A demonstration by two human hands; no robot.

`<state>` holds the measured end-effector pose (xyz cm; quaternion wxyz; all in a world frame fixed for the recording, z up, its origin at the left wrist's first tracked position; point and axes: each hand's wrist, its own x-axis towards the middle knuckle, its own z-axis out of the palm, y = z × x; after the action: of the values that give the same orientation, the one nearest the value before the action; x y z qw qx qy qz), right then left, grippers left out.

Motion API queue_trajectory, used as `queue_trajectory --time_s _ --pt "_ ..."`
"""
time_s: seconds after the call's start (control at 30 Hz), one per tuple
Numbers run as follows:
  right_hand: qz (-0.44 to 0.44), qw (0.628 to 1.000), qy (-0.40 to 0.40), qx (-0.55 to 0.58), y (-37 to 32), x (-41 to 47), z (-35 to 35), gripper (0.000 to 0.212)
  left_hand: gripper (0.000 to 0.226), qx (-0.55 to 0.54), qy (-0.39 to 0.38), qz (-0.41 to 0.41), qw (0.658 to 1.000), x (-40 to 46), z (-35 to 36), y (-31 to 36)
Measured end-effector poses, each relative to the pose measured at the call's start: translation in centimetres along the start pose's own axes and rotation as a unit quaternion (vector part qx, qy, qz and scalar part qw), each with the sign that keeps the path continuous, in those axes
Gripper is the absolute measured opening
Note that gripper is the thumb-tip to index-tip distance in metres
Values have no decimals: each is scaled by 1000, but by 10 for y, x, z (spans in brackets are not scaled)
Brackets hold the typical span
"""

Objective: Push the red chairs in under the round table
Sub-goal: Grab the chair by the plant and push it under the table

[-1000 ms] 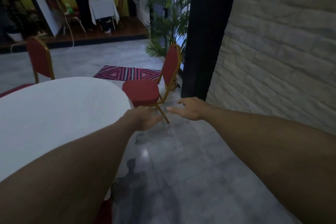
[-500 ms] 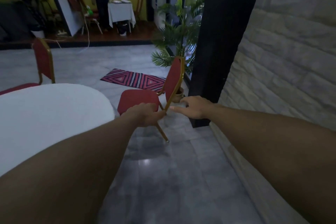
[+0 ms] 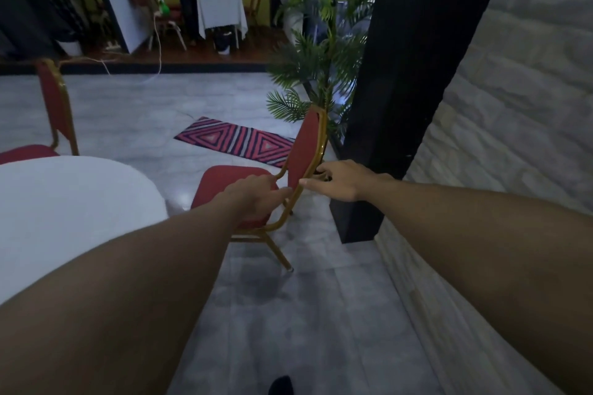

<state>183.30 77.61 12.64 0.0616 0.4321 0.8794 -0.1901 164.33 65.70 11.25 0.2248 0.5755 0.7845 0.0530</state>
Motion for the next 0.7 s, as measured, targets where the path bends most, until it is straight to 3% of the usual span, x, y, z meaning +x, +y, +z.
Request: queue_trajectory --time_s 0.1,0.23,0.53,0.7 --pt "10 1000 -14 0 20 42 -15 97 79 -8 -20 -11 1000 47 -9 1" --pt "17 1000 -12 6 47 96 -40 88 109 -35 -15 -16 999 112 -27 1" --pt "1 999 -36 2 99 197 -72 109 77 -58 -22 -32 998 220 -36 10" --pt "-28 997 -62 -27 140 264 -91 109 91 -66 -11 -72 995 280 -38 25"
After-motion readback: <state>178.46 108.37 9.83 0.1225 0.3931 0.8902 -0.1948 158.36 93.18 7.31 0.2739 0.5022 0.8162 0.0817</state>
